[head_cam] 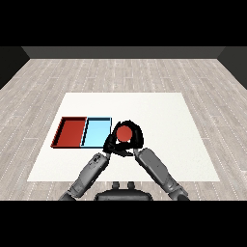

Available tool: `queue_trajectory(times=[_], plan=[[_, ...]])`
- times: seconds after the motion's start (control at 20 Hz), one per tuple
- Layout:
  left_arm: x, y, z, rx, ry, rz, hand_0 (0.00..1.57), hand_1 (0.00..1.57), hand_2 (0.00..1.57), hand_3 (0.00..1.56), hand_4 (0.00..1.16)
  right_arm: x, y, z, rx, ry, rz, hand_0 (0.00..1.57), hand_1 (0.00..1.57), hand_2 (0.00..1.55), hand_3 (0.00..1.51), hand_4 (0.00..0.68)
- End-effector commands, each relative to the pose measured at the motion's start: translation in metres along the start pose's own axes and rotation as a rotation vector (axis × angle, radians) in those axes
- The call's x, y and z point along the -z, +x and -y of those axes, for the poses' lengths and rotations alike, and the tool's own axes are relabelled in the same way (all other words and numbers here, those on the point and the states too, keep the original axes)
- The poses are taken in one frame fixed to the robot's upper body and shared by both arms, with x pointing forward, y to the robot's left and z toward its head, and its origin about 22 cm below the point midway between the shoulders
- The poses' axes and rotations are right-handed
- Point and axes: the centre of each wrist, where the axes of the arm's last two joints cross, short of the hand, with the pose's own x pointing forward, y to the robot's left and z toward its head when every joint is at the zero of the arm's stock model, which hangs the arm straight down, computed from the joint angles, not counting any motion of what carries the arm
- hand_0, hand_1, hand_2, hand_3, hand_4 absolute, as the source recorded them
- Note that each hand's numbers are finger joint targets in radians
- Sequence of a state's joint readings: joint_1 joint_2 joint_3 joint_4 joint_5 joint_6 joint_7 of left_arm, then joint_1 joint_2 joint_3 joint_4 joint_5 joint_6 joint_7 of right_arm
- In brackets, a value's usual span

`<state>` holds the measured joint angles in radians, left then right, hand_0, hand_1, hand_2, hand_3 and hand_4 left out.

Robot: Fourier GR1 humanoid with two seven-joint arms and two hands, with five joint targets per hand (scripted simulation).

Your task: Pick the red can and put it in the red box

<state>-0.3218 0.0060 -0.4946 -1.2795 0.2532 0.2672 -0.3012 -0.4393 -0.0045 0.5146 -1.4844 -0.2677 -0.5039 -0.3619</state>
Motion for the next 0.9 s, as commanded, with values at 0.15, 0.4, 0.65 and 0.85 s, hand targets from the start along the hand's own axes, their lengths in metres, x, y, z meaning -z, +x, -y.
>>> queue_trajectory(times=[0.15,0.4,0.65,0.85], plan=[[0.006,0.006,0.023,0.001,0.047,-0.008,0.00,0.00,0.00,0.00,0.00,0.000,-0.008,-0.004,-0.024,0.022,0.006,1.50,1.50,1.46,1.40,0.638],[0.009,-0.011,0.010,0.005,0.212,-0.037,1.57,1.57,1.57,1.52,1.13,-0.015,-0.009,-0.015,-0.013,0.020,-0.003,1.53,1.53,1.46,1.39,0.652],[0.016,-0.001,0.022,0.009,0.212,-0.048,1.57,1.57,1.56,1.48,1.12,0.011,-0.003,-0.001,0.010,0.004,0.002,1.49,1.49,1.44,1.39,0.651],[0.016,-0.004,0.005,0.020,0.224,0.006,1.57,1.57,1.55,1.47,1.13,-0.007,-0.004,-0.012,0.001,0.001,0.007,1.48,1.48,1.45,1.39,0.644]])
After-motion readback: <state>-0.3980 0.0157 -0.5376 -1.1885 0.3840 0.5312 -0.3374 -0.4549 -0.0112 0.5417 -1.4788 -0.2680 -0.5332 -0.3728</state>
